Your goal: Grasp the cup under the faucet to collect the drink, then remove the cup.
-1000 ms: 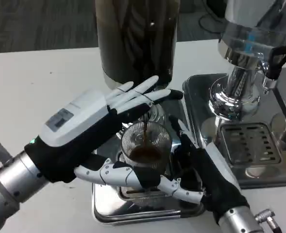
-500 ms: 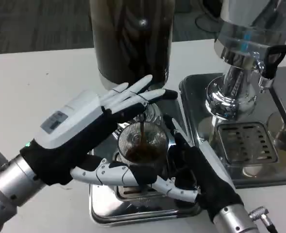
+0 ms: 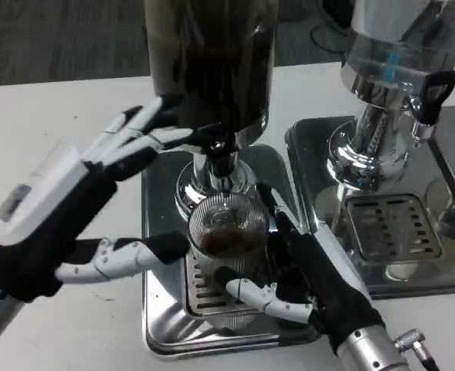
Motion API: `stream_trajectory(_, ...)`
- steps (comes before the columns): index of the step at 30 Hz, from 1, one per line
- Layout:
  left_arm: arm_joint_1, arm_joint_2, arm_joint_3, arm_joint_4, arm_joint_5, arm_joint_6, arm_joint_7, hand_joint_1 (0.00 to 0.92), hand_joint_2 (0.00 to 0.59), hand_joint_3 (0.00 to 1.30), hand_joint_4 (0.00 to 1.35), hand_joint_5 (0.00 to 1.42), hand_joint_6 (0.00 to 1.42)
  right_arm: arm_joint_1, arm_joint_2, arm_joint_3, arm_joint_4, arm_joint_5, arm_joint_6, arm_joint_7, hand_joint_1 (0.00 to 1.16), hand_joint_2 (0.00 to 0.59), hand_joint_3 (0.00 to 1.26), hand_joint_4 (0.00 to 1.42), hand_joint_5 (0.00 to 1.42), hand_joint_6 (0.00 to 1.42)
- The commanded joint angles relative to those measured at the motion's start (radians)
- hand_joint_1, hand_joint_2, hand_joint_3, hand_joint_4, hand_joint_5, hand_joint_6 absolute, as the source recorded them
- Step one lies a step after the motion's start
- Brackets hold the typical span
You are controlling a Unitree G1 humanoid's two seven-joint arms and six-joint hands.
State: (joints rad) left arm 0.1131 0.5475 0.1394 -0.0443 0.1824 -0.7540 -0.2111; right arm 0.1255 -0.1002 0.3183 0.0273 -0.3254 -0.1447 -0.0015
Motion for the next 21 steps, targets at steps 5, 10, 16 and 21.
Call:
stream_trajectory(5, 0.109, -0.178, 0.131, 0.094, -0.111, -0.088, 0.165, 0.000, 0.157, 0.08, 0.00, 0.11, 0.02, 0.010, 0.011, 0.010, 0.010, -0.009, -0.017, -0.020, 0.72, 0.171, 0.00, 0.00, 0.00, 0.14)
stream_trajectory(10, 0.179, -0.244, 0.139, 0.165, -0.151, -0.112, 0.176, 0.000, 0.163, 0.01, 0.00, 0.13, 0.05, 0.001, 0.018, 0.008, 0.018, 0.006, -0.013, -0.012, 0.74, 0.168, 0.00, 0.00, 0.00, 0.17)
stream_trajectory(16, 0.218, -0.289, 0.147, 0.308, -0.195, -0.138, 0.173, 0.000, 0.166, 0.00, 0.00, 0.13, 0.05, -0.014, 0.023, 0.011, 0.032, 0.005, 0.000, -0.008, 0.76, 0.159, 0.00, 0.00, 0.00, 0.20)
stream_trajectory(21, 0.210, -0.284, 0.150, 0.454, -0.161, -0.166, 0.176, 0.000, 0.169, 0.01, 0.00, 0.13, 0.05, -0.015, 0.031, 0.014, 0.039, 0.014, 0.003, 0.001, 0.77, 0.156, 0.00, 0.00, 0.00, 0.22)
